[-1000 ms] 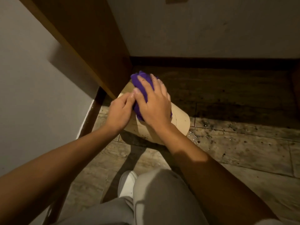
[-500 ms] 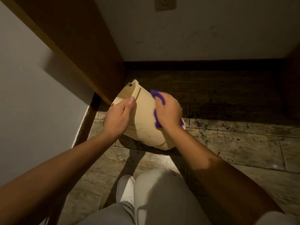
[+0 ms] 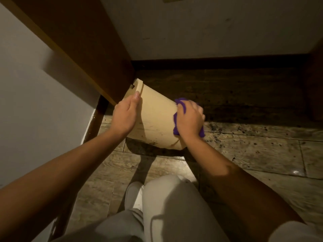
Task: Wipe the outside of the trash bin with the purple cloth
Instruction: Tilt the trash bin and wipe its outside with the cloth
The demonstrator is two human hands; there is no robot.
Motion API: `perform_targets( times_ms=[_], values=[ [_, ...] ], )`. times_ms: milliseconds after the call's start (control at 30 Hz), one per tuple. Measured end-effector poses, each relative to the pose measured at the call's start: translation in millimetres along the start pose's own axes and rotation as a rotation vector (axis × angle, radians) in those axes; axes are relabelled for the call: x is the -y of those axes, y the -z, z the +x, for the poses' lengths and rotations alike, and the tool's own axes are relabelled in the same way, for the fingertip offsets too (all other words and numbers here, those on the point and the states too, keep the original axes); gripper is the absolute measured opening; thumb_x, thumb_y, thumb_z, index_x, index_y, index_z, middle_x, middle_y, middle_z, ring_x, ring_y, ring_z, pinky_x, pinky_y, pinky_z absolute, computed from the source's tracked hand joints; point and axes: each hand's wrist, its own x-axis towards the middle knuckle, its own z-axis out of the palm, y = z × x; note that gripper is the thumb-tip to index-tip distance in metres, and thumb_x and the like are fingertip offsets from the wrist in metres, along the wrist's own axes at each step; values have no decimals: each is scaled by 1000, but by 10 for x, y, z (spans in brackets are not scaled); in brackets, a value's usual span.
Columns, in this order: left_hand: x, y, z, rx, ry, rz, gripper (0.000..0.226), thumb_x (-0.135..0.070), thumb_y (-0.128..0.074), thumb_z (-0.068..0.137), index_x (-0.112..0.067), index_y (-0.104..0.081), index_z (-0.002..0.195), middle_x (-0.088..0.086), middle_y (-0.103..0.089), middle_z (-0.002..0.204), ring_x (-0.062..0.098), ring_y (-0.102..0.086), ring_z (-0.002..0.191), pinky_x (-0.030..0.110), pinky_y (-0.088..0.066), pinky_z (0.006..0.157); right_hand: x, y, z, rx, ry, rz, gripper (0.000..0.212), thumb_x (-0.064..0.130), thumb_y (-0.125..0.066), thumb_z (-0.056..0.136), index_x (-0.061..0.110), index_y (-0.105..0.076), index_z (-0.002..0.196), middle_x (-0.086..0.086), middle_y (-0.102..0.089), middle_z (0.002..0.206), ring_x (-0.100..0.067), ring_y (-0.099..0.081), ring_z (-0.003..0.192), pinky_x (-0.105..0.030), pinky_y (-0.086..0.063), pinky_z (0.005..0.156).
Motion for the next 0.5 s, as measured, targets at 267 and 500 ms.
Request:
perform_targets(
  times_ms=[267, 500],
  values=[
    [-24, 33, -45, 30, -58, 34, 46, -42, -31, 112, -16, -64, 92, 1, -67, 87, 4, -62, 74, 17, -45, 66, 627, -72, -36, 57, 279, 175, 42, 45, -44, 100, 29, -62, 134, -2, -57, 145, -29, -49, 133, -44, -39, 104],
    [46, 76, -160, -47, 7, 62, 53, -45, -36, 110, -6, -64, 88, 18, -64, 87, 31, -58, 75, 38, -45, 70, -717, 178, 256, 324, -357, -51, 37, 39, -46, 106, 21, -63, 134, -12, -65, 130, -34, -61, 116, -36, -44, 87]
  ],
)
